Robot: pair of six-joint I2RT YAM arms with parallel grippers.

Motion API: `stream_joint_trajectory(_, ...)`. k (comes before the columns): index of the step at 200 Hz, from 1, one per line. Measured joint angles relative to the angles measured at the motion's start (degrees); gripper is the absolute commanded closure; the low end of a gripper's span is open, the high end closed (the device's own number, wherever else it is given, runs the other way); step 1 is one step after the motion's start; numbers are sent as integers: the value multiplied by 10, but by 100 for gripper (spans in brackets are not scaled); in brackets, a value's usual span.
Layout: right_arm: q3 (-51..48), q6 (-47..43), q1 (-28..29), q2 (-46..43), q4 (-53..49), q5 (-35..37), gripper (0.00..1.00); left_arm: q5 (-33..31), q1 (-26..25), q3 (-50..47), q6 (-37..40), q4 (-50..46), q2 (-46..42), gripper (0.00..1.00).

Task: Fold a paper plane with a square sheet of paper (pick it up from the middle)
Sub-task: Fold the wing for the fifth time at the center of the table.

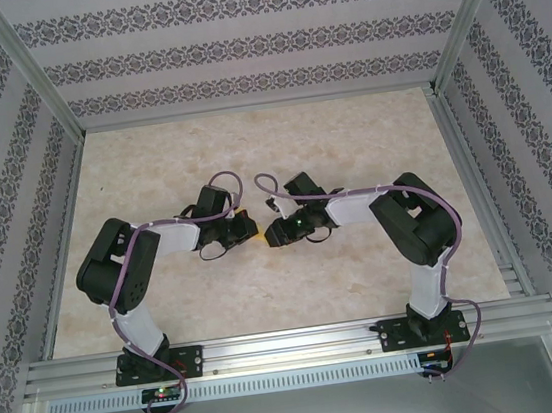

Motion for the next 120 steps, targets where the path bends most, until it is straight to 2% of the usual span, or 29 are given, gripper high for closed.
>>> stream_joint_trajectory(56, 10, -56, 11, -1, -21, 35, 75, -2, 0, 13, -2, -21, 3, 98)
stream_joint_trajectory(120, 13, -78, 12, -2, -27, 64, 90, -4, 0, 21, -2, -35, 4, 97)
